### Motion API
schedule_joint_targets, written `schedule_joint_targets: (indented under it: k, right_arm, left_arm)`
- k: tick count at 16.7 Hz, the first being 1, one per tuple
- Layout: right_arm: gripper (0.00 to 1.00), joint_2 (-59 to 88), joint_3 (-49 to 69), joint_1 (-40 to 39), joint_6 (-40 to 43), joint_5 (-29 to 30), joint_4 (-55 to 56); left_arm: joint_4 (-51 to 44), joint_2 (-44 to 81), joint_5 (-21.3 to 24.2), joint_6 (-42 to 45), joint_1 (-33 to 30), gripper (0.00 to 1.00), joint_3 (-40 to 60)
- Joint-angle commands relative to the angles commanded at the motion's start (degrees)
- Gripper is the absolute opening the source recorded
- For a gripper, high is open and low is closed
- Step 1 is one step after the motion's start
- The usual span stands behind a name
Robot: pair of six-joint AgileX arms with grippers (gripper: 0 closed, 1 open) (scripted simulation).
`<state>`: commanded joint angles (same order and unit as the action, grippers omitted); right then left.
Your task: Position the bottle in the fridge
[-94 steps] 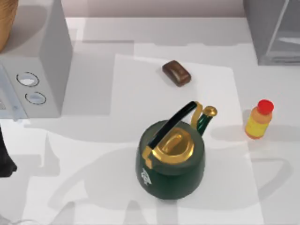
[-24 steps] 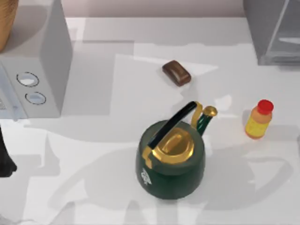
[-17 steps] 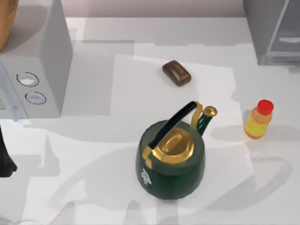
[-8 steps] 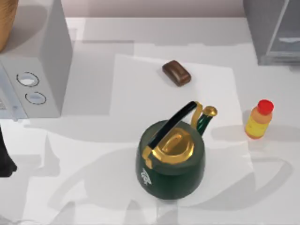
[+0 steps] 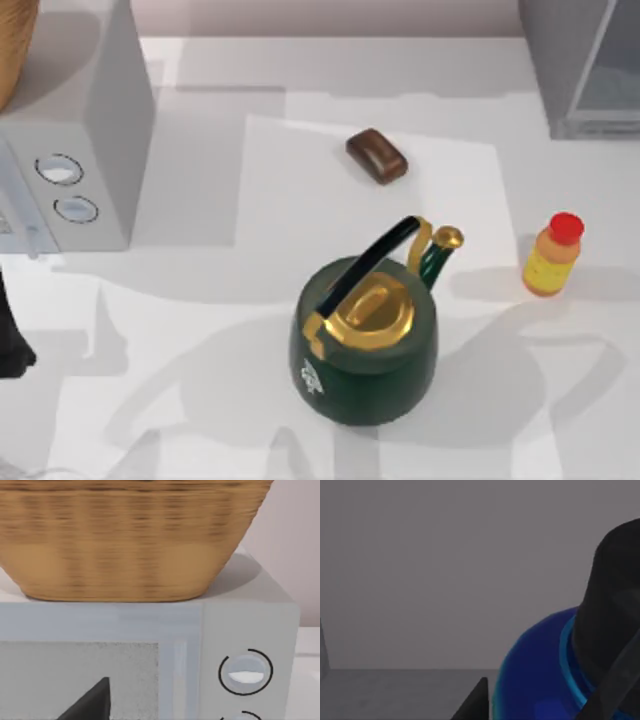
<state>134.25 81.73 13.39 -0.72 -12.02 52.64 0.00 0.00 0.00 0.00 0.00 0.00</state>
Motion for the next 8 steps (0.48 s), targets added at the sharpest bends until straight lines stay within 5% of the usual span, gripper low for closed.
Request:
schedule_joint_targets:
  k: [7,8]
  right_arm:
    - [0.01,1.9,3.4,-0.5,0.0,0.5,-2.2]
    - [0.08,1.9,3.4,-0.5,0.0,0.5,-2.2]
  left_arm:
    - [0.0,0.0,0.0,0.0,0.0,1.00,0.0]
    - [0.0,0.0,0.0,0.0,0.0,1.00,0.0]
